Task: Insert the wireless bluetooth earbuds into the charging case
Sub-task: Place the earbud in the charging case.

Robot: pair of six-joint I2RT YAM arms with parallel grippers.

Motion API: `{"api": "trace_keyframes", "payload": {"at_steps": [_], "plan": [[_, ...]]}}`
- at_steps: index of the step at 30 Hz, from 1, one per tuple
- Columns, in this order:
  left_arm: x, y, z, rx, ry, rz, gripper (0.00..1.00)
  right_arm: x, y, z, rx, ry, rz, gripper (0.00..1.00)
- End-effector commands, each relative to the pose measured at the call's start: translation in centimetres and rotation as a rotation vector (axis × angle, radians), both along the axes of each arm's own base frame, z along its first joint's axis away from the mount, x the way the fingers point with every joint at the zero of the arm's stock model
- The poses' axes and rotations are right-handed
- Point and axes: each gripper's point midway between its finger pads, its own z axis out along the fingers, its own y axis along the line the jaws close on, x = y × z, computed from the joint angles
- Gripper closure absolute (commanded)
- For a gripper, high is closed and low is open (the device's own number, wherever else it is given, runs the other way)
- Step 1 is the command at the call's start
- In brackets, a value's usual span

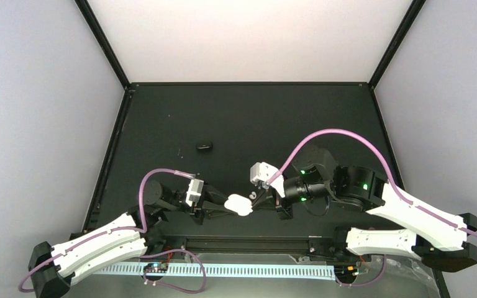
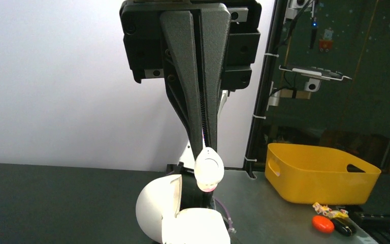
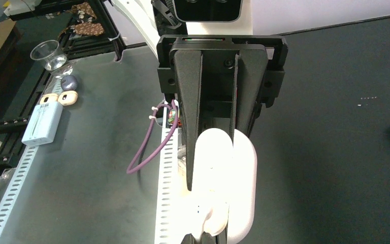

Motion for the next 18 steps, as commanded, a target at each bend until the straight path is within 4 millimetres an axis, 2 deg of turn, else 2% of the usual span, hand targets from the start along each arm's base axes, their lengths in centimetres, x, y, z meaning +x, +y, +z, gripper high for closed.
{"api": "trace_keyframes", "payload": {"at_steps": [1, 18], "plan": [[-0.9, 0.1, 1.7, -0.037, -0.061, -0.038, 0.98, -0.2, 0.3, 0.5, 0.019, -0.011, 0.012, 0.99], [-1.0, 0.2, 2.2, -0.044, -0.065, -0.035, 0.98, 0.2, 0.5, -0.6, -0.019, -0.015, 0.007, 0.99]]}}
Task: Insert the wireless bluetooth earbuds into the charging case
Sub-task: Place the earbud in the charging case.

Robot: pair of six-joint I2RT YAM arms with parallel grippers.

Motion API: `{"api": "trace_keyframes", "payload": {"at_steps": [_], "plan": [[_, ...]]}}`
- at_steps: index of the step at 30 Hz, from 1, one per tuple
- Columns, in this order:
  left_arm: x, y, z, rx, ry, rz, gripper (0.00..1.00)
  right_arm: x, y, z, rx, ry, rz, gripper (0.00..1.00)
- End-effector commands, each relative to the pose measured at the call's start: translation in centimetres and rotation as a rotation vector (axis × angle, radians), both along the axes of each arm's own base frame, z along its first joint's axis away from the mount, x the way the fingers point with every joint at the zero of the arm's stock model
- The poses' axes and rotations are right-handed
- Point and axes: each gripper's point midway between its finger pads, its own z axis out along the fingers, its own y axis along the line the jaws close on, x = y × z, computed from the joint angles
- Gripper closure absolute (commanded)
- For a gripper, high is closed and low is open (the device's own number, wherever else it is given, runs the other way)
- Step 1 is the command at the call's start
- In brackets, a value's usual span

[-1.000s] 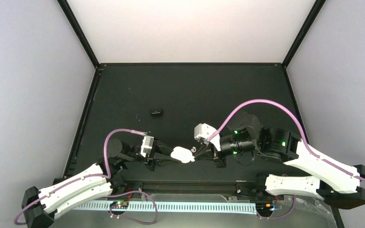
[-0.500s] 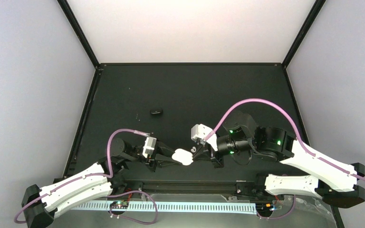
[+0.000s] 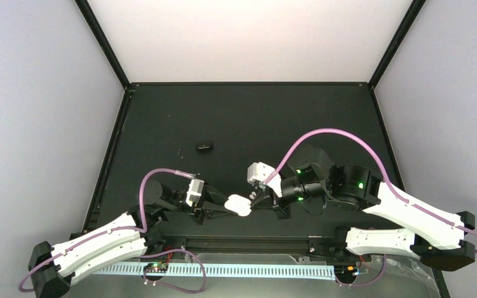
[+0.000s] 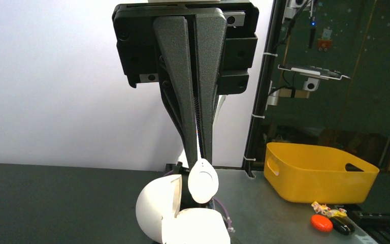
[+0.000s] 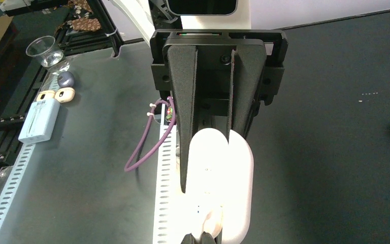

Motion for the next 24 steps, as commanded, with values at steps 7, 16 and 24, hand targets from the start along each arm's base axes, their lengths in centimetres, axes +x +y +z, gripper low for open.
{"api": "trace_keyframes", "payload": {"at_steps": [7, 16, 24], "plan": [[-0.8, 0.3, 2.3, -0.048, -0.065, -0.025, 0.99, 0.2, 0.1, -0.7, -0.03, -0.027, 0.002, 0.99], [-0.9, 0.3, 2.5, -0.05, -0.066, -0.026, 0.99, 0.3, 0.1, -1.1, -0.044, -0.033, -0.001, 0.99], [-0.9, 0.3, 2.8, -0.052, -0.068, -0.024, 0.98, 0.2, 0.2, -1.2, -0.053, -0.039, 0.005, 0.99]]}}
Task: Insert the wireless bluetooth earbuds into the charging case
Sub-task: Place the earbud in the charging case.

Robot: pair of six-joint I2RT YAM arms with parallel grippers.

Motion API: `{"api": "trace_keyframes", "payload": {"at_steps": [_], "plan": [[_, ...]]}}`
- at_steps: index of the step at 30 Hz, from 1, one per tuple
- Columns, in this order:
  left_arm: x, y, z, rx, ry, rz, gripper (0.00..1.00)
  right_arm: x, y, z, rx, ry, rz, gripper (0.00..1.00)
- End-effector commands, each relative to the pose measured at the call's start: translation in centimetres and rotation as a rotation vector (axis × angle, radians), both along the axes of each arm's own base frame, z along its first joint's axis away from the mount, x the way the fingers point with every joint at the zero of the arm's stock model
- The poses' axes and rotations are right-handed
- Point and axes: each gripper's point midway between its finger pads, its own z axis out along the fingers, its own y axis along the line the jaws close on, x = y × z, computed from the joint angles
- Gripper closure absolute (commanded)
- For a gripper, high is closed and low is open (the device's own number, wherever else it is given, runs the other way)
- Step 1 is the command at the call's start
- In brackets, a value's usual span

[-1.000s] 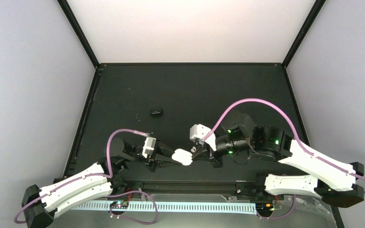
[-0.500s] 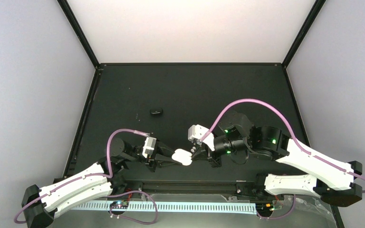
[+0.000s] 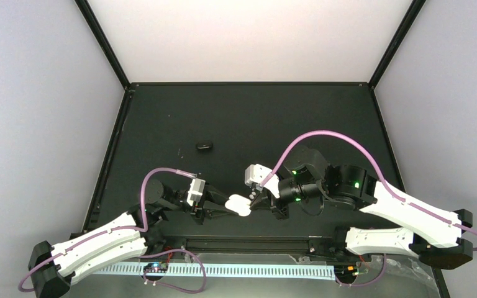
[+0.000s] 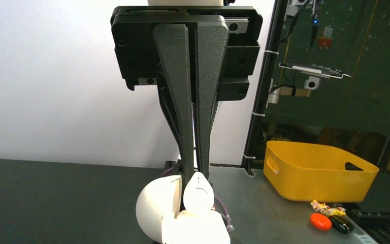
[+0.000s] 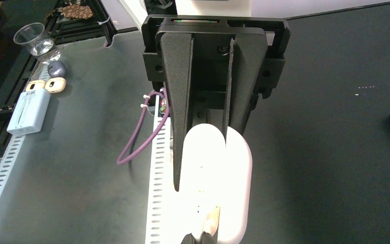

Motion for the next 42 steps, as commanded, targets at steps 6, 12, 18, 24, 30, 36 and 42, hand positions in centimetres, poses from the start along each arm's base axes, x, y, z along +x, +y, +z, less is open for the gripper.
{"api": "trace_keyframes", "payload": {"at_steps": [6, 12, 18, 24, 30, 36, 42], "plan": [[-0.9, 0.4, 3.0, -0.064, -0.076, -0.021, 0.98, -0.1, 0.0, -0.6, -0.029, -0.025, 0.009, 0.99], [-0.9, 0.4, 3.2, -0.068, -0.076, -0.021, 0.98, -0.1, -0.1, -0.8, -0.046, -0.034, 0.01, 0.99], [-0.9, 0.3, 3.2, -0.062, -0.075, -0.028, 0.98, -0.2, 0.1, -0.8, -0.057, -0.041, 0.02, 0.99], [-0.9, 0.2, 3.2, -0.063, -0.076, -0.031, 0.99, -0.3, 0.3, -1.1, -0.066, -0.044, 0.023, 0.99], [-0.9, 0.1, 3.0, -0.055, -0.077, -0.03, 0.98, -0.1, 0.1, 0.3, -0.02, -0.06, 0.002, 0.89], [-0.7, 0.0, 2.6, -0.046, -0.072, -0.026, 0.99, -0.5, -0.2, 2.0, 0.032, -0.053, 0.004, 0.79], [-0.4, -0.1, 2.2, -0.038, -0.061, -0.014, 0.98, -0.8, -1.1, 4.5, 0.113, -0.057, -0.01, 0.75]]}}
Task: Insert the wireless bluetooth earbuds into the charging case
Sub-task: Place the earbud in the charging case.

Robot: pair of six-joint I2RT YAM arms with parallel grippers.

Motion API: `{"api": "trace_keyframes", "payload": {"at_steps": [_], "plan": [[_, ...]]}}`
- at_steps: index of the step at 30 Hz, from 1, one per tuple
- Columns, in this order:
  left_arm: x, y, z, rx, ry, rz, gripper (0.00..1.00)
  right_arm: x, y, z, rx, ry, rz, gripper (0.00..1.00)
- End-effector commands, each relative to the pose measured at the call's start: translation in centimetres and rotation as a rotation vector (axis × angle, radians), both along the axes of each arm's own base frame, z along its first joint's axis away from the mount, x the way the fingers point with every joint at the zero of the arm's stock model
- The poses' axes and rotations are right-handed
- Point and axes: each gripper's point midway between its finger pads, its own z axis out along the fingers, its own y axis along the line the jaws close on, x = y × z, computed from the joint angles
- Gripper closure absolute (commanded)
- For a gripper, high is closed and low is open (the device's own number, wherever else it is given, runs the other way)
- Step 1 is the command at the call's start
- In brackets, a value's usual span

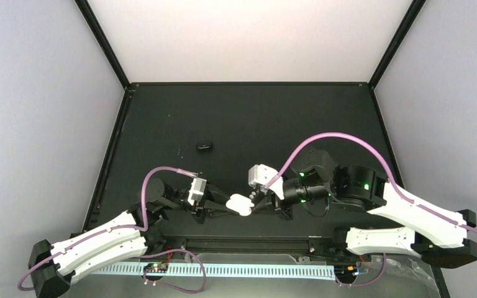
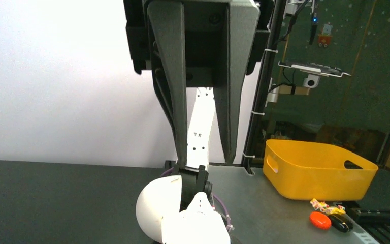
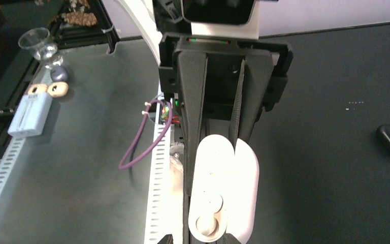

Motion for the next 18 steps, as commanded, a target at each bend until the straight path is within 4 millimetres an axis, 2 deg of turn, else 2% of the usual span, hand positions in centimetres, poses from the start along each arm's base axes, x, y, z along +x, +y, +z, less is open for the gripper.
{"api": "trace_keyframes", "payload": {"at_steps": [1, 4, 8, 12, 14, 18], "plan": [[-0.3, 0.2, 1.8, -0.047, -0.05, -0.003, 0.98, -0.1, -0.9, 3.6, 0.116, -0.022, -0.029, 0.74], [-0.2, 0.2, 1.7, -0.049, -0.043, 0.005, 0.99, 0.2, -1.6, 4.6, 0.16, -0.036, -0.065, 0.69], [0.1, 0.3, 1.8, -0.057, -0.027, 0.022, 0.99, 1.9, -2.4, 4.7, 0.208, -0.074, -0.179, 0.64], [0.6, 0.8, 1.8, -0.075, 0.01, 0.069, 0.98, 6.2, -3.6, 3.2, 0.294, -0.078, -0.453, 0.58], [1.0, 1.3, 1.7, -0.091, 0.028, 0.105, 0.98, 8.8, -4.4, 0.7, 0.295, -0.021, -0.604, 0.57], [1.5, 2.5, 1.4, -0.115, 0.049, 0.171, 0.98, 11.8, -4.2, -7.6, 0.207, 0.196, -0.733, 0.56]]}}
